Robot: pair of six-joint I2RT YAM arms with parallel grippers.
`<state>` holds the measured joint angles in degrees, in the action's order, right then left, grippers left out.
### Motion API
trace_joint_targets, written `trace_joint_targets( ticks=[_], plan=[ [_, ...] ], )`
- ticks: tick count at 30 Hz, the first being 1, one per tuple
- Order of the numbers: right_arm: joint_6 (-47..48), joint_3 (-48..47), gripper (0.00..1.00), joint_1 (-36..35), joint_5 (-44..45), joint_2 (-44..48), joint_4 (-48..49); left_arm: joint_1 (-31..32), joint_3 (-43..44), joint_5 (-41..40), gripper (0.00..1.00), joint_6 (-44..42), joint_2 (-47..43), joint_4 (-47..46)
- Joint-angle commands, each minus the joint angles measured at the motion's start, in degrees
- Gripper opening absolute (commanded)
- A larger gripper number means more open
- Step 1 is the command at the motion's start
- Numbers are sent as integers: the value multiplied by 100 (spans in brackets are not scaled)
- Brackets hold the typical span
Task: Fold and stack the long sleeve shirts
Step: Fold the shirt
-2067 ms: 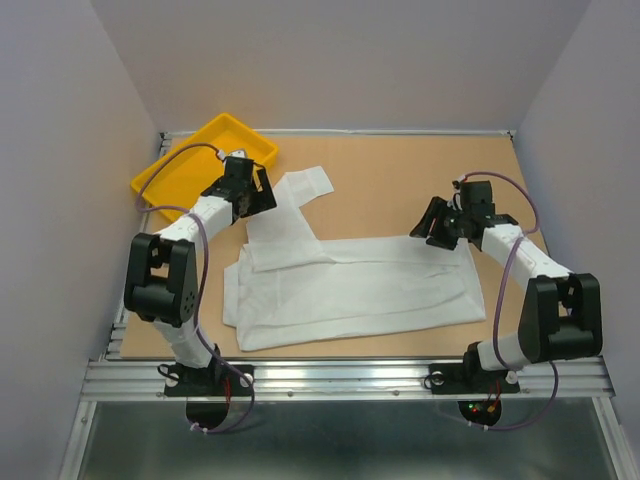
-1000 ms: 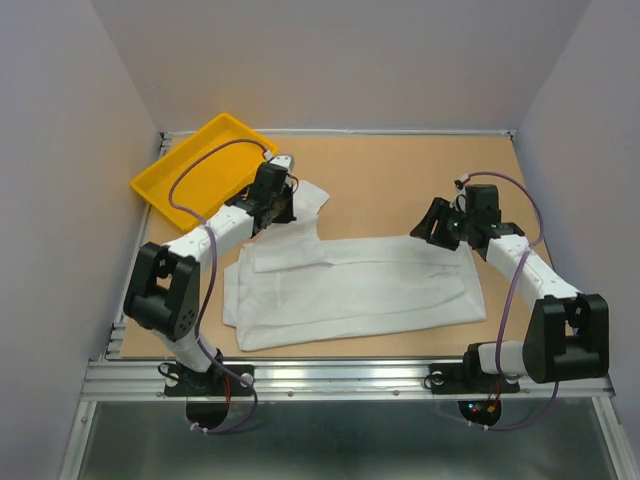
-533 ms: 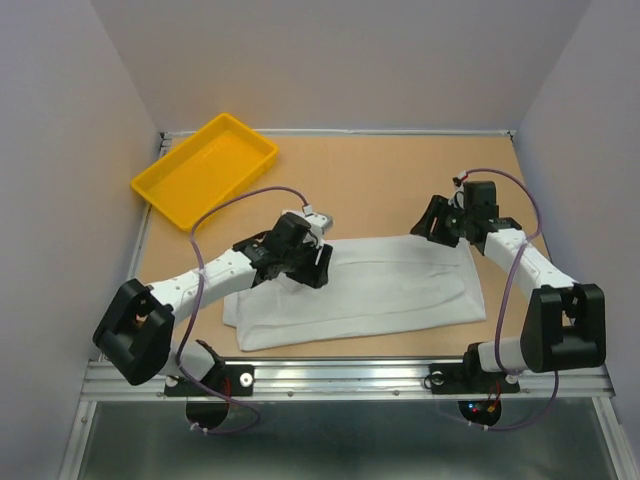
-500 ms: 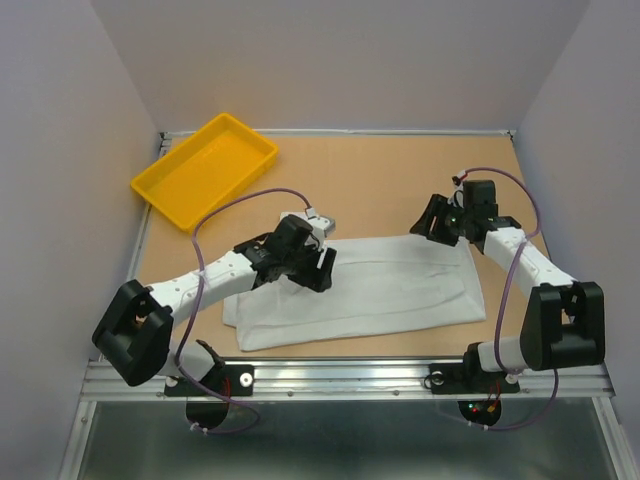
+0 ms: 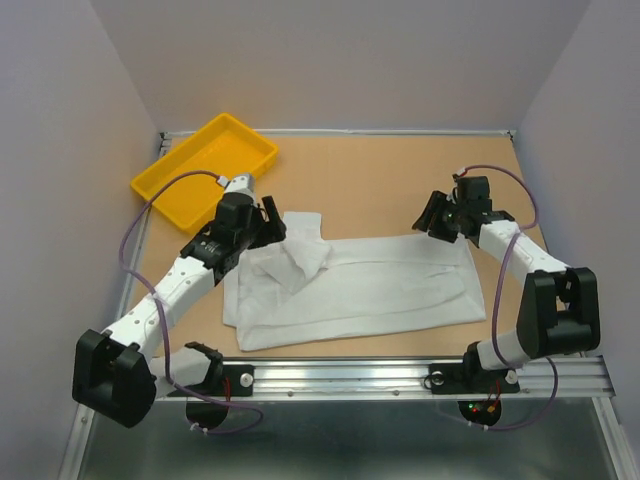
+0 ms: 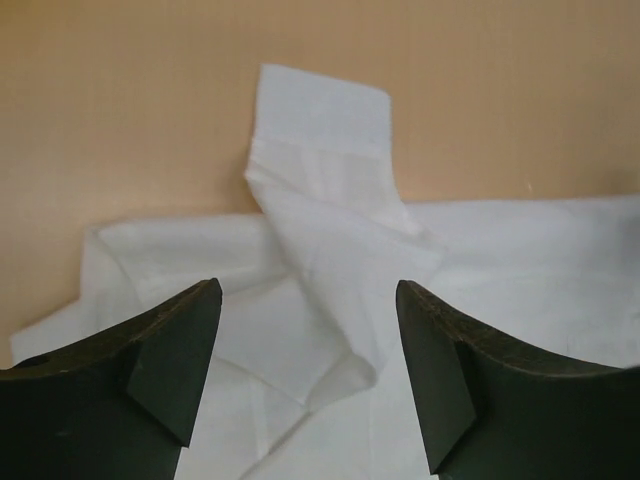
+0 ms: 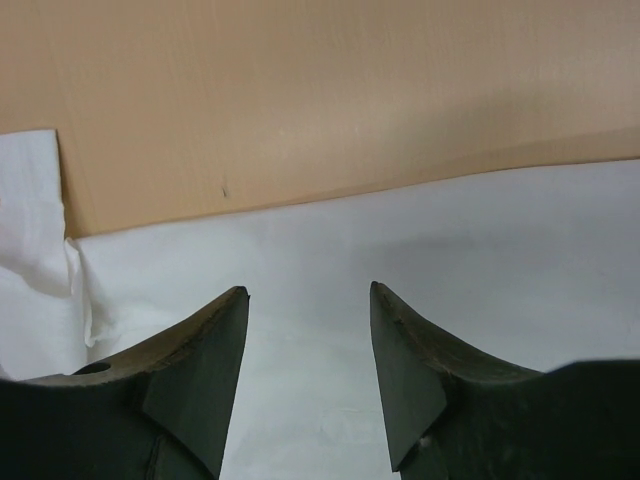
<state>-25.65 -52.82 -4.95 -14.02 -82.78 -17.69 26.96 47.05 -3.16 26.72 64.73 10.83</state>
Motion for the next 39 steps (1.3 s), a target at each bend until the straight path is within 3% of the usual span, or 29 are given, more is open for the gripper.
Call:
trace_joint_targets(
  ticks=[1, 8, 14, 20, 29, 39],
  plan=[
    [-273, -203, 56, -32, 303, -221, 345, -682, -161, -151, 76, 509, 240, -432],
    [-449, -124, 49, -23, 102, -431, 583, -1184, 15, 605, 59, 685, 1278, -784],
    [-792, -62, 43, 11, 101, -747, 662, -1316, 129, 711, 42, 782, 1972, -977],
    [-906, 96, 37, 432, 58, -1003, 916, -1553, 147, 764, 34, 843, 2570, -1276],
    [-1082, 219, 35, 881, 294, -1495, 1391, -1905, 279, 738, 33, 931, 3125, -1575],
    [-1214, 307, 34, 1584, 690, -1451, 1541, -2335, -11, 756, 34, 1072, 2791, -1593]
  ],
)
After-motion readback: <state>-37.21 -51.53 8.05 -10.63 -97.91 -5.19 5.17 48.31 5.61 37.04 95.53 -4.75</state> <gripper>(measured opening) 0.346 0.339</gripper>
